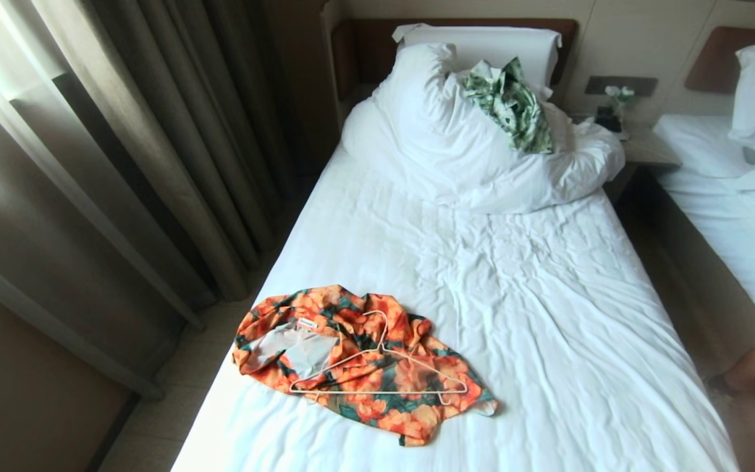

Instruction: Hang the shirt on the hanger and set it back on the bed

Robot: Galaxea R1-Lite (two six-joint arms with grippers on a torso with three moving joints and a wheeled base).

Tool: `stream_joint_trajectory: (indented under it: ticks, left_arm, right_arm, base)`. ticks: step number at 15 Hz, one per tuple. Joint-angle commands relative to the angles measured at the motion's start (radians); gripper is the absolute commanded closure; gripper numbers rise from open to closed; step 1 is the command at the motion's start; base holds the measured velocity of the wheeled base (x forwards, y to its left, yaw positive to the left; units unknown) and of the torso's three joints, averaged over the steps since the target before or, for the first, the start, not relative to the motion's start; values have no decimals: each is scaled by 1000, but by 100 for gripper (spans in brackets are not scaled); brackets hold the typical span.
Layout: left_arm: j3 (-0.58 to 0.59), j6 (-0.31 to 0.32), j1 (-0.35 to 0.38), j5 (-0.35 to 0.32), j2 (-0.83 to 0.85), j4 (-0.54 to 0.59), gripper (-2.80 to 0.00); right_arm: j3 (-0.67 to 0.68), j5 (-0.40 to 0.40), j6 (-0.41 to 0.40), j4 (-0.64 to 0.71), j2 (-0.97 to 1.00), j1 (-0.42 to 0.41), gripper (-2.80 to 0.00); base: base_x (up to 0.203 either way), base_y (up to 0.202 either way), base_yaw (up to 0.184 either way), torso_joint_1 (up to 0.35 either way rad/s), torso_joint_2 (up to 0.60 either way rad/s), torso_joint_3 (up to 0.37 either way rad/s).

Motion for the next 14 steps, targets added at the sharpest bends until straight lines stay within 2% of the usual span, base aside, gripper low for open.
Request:
stream_joint_trajectory:
  ticks: [1,4,6,8,10,14]
  left_arm:
    - [46,3,1,-5,0,2,0]
    - [44,-4,0,-40,0,89,0]
    - [44,-4,-1,-42,0,88,0]
    - [44,-9,-1,-36,0,88,0]
    - [44,-47,-1,-31,0,87,0]
    - [44,-60,-1,-27,0,88,0]
  right_arm:
    - [102,-7,-14,-99,-13,0,0]
    - [234,-13,-61,-214,-14,0,0]
    - [291,-20,-76,-281,-13,0,0]
    - [294,-35,-97,-267,-14,0,0]
    - [293,-55,-149,-197,-14,0,0]
    - [294,-59,-111,-205,-13,0,0]
  base:
    - [0,0,0,0,0,0]
    - [0,0,0,0,0,0]
    - [0,0,0,0,0,0]
    - [0,0,0,0,0,0]
    - [0,0,0,0,0,0]
    - [0,0,0,0,0,0]
